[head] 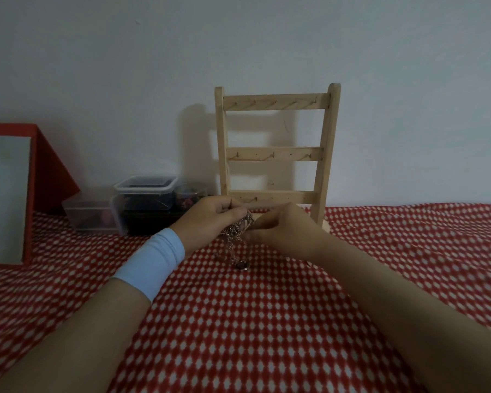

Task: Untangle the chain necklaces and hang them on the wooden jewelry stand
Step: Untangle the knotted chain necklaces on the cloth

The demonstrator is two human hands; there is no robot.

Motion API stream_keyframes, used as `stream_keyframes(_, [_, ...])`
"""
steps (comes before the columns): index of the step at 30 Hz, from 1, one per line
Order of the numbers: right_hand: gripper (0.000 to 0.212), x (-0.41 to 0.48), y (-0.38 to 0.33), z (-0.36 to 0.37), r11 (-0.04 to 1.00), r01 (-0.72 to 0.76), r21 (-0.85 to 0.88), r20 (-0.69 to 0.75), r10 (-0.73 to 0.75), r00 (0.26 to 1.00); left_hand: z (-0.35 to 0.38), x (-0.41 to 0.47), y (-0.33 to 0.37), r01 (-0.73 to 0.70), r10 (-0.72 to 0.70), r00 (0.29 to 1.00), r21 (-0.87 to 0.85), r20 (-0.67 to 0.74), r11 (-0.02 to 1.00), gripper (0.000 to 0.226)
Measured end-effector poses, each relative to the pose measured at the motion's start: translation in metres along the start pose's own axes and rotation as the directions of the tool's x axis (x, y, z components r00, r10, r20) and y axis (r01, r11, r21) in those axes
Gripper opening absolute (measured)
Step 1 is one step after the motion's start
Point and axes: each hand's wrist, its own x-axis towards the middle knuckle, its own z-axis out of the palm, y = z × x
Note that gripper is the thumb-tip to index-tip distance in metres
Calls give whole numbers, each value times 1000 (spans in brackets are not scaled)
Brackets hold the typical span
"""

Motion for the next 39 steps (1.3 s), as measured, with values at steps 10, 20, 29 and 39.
stream_keyframes(10, [31,1,8,-10,815,-91,572,77,57,995,2,-1,-1,1,-5,999,-104,-32,995,16])
stream_keyframes(20, [27,-4,2,-23,900,-138,413,103,104,989,6,-3,2,-78,77,997,-10,-28,997,16])
stream_keyframes(29, [18,-9,-2,-23,907,81,414,-39,-71,997,5,-3,5,-62,61,998,-81,-11,995,19])
stream_keyframes(39, [16,3,17,-14,894,308,325,-165,-267,949,7,-6,7,0,-1,1000,-42,-24,999,7])
